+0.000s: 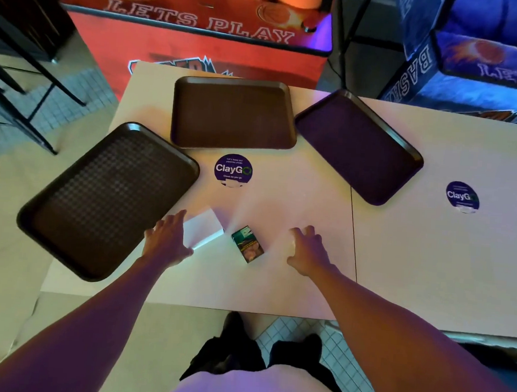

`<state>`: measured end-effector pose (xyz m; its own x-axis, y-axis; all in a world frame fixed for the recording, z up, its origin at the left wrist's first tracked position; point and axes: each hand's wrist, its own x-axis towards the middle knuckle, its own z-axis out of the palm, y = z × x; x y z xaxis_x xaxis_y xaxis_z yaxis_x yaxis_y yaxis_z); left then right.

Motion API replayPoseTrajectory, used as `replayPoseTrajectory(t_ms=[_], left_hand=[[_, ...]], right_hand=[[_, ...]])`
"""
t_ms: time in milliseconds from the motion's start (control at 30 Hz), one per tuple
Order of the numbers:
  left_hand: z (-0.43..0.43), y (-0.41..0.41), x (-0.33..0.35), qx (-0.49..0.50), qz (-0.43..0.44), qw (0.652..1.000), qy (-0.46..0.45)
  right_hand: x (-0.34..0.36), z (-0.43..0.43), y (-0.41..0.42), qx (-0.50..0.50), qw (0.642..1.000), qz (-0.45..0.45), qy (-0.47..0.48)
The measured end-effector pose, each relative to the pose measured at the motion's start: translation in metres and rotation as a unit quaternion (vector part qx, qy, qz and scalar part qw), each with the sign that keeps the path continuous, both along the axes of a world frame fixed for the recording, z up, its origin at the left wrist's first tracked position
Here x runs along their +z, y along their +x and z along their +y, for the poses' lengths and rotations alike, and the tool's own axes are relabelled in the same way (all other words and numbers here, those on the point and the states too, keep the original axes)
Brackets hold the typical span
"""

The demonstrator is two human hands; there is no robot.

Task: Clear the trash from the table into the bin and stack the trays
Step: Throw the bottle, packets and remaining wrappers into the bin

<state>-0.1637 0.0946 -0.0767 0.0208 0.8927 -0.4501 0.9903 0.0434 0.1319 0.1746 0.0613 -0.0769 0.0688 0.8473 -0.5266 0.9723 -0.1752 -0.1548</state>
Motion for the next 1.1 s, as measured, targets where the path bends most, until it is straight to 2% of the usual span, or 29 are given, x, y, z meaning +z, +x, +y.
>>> replayPoseTrajectory(t_ms=[233,500,833,1100], left_hand=[[0.008,-0.002,0.007,0.011,0.006,1.000,-0.016],[0.033,0.028,0.040,-0.002,-0.009,0.999,0.042],[0.043,0.169,0.090,-0.180,-0.055,0.979,0.076],[0.013,0.325,0.119,-0.319,-0.055,0.942,0.087]], right_hand=[[-0.010,-0.008,0.001,-0.013,1.000,-0.009,0.020],[0.012,-0.021,0.034,-0.080,0.995,0.032,0.058],[0.046,-0.094,0.141,-0.216,0.969,0.039,0.116],[0.069,-0.199,0.250,-0.367,0.918,0.023,0.153]])
